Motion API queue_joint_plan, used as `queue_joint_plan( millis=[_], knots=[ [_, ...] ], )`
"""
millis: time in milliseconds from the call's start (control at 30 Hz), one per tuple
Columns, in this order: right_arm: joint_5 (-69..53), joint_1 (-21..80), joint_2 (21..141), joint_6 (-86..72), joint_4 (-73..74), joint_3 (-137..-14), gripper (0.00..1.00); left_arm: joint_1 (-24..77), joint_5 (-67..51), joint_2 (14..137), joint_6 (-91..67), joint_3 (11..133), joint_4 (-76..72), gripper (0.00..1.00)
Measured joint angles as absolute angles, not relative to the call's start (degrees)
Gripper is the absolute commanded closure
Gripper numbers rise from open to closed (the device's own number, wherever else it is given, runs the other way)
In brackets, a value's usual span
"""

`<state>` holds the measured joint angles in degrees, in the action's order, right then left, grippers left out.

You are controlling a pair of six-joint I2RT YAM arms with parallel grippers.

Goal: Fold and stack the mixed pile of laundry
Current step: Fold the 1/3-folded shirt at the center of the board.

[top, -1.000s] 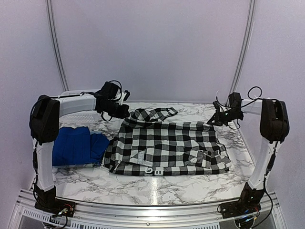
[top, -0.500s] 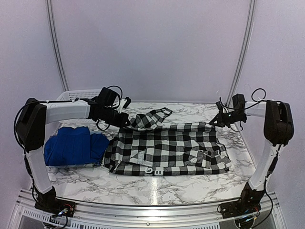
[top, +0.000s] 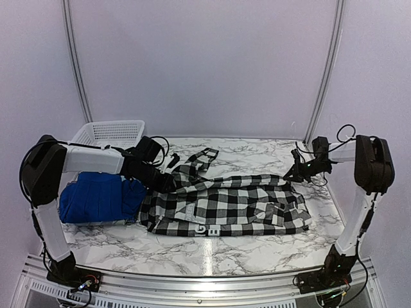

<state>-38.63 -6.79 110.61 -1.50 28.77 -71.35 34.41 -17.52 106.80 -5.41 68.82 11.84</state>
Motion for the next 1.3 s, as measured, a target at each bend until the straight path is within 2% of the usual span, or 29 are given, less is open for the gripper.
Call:
queue_joint_plan(
  millis=[567,1033,1300],
  knots=[
    [-38.13,-7.05,111.68,0.54,32.88,-74.94,1.00,31.70,-21.56,106.04,-7.18,70.15,10.90,1.00],
    [-36.32,-8.08,110.59,0.93,34.98,-70.59,1.00,34.48,-17.69,106.04,-4.54,67.13,11.38,1.00],
    [-37.63,-9.54,109.97,-0.45,37.23,-74.89,1.00,32.86,-17.98,105.30,-4.45,69.30,12.05,1.00]
  ],
)
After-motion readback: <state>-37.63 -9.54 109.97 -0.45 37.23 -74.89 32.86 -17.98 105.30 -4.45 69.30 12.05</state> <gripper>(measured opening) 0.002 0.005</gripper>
